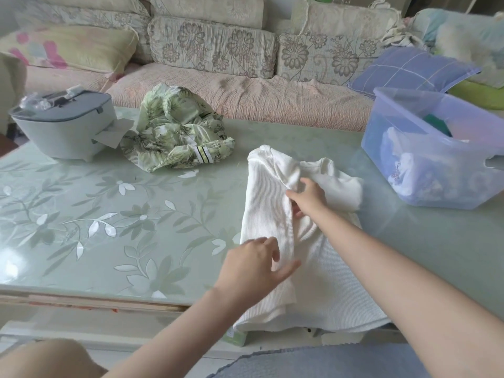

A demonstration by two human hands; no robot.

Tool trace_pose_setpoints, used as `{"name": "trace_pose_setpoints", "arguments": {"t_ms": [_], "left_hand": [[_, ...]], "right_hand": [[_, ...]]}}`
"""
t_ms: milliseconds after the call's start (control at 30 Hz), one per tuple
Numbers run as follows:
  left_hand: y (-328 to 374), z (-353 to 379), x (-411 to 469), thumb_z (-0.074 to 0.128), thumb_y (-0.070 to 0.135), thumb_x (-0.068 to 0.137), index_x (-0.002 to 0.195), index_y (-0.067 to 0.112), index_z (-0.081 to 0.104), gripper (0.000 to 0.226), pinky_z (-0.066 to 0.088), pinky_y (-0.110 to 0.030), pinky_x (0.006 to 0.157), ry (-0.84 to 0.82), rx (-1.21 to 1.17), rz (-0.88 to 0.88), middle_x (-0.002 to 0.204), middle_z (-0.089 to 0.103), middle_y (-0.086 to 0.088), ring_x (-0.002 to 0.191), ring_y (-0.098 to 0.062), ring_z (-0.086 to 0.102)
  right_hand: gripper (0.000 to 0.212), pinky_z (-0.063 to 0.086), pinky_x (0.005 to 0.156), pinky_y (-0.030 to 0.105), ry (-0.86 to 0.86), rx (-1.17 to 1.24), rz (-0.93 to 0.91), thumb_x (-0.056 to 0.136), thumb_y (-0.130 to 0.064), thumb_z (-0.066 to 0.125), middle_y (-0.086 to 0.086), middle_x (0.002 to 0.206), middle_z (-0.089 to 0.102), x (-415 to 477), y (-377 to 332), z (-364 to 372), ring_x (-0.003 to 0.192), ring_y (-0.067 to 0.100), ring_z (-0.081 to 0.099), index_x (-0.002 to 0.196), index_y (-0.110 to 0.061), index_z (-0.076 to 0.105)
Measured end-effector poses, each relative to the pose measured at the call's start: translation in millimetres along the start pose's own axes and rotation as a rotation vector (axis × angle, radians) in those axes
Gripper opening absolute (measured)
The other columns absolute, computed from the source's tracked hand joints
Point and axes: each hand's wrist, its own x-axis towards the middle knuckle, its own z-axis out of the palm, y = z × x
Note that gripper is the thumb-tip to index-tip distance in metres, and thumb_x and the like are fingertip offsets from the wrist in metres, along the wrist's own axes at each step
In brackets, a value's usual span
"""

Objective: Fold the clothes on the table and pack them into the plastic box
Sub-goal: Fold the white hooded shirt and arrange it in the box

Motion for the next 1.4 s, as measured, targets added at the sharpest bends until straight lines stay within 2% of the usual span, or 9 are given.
{"name": "trace_pose_setpoints", "arguments": {"t_ms": [200,333,500,633,767,933,1033,1200,1400], "left_hand": [[17,22,6,0.046,0.04,0.09,0.083,0.014,0.04,0.027,0.029,-0.032,0.056,-0.113,0.121,-0.033,0.072,0.046,-0.003,0.077,-0.029,0.054],[23,17,12,0.042,0.024,0.088,0.079,0.012,0.043,0.015,0.03,-0.031,0.054,-0.042,-0.006,-0.002,0.064,0.043,-0.002,0.065,-0.028,0.045],[17,18,14,0.043,0.034,0.093,0.075,0.015,0.05,0.027,0.036,-0.03,0.059,-0.087,-0.037,0.052,0.073,0.051,-0.001,0.075,-0.023,0.05],[2,28,32,0.034,0.043,0.089,0.1,0.018,0.064,0.04,0.046,-0.034,0.088,0.205,-0.055,0.216,0.106,0.059,-0.001,0.103,-0.021,0.054],[-16,39,40,0.005,0.065,0.082,0.15,0.021,0.02,0.082,0.0,-0.036,0.118,-0.05,0.052,0.148,0.159,0.008,-0.006,0.147,-0.022,-0.002],[-18,38,47,-0.003,0.073,0.079,0.145,0.021,0.035,0.092,0.01,-0.035,0.116,-0.042,-0.044,0.154,0.154,0.026,-0.007,0.145,-0.022,0.015],[-25,33,56,0.007,0.06,0.083,0.148,0.02,0.029,0.08,0.001,-0.037,0.117,0.12,0.042,0.128,0.156,0.021,-0.009,0.147,-0.025,0.007],[-34,39,60,0.017,0.059,0.095,0.152,0.022,0.009,0.068,-0.004,-0.036,0.117,-0.163,0.076,0.002,0.16,-0.002,-0.001,0.146,-0.017,-0.013],[-36,39,67,0.011,0.063,0.092,0.152,0.023,0.012,0.072,-0.01,-0.041,0.116,-0.161,0.154,0.009,0.159,0.008,-0.001,0.146,-0.017,-0.009]], "right_hand": [[0.043,0.055,0.079,0.046,0.095,-0.04,-0.121,0.078,-0.01,0.062,0.008,0.087,0.065,3,0,7,0.078,0.03,0.065,0.12,-0.015,0.059],[0.036,0.044,0.072,0.027,0.124,-0.103,-0.188,0.082,-0.01,0.057,-0.008,0.068,0.054,1,-1,-1,0.077,0.018,0.056,0.117,-0.017,0.064],[0.032,0.044,0.083,0.031,0.08,-0.414,-0.207,0.086,-0.021,0.055,-0.004,0.101,0.066,-9,8,-1,0.104,0.022,0.058,0.116,-0.029,0.065],[0.024,0.036,0.093,0.033,0.207,-0.494,-0.293,0.089,-0.026,0.053,0.004,0.114,0.053,-5,4,-3,0.113,0.026,0.043,0.106,-0.023,0.069],[0.042,0.024,0.106,0.035,0.108,-0.531,-0.386,0.095,-0.029,0.047,0.003,0.147,0.038,0,-5,-1,0.136,0.025,0.026,0.137,-0.024,0.05],[0.053,0.001,0.116,0.041,-0.26,-0.716,-0.343,0.101,-0.044,0.031,-0.004,0.16,0.012,7,1,10,0.147,0.018,0.003,0.151,-0.026,0.022],[0.052,-0.004,0.116,0.04,-0.154,-0.686,-0.378,0.101,-0.047,0.028,-0.003,0.159,0.015,9,-3,14,0.147,0.016,0.007,0.149,-0.027,0.026],[0.057,-0.001,0.118,0.038,-0.263,-0.679,-0.416,0.1,-0.05,0.027,0.0,0.161,0.001,16,-16,26,0.147,0.018,-0.001,0.152,-0.027,0.018],[0.06,-0.002,0.117,0.039,-0.341,-0.7,-0.375,0.099,-0.054,0.026,-0.003,0.16,-0.003,29,-8,37,0.147,0.018,-0.007,0.152,-0.03,0.012]]}}
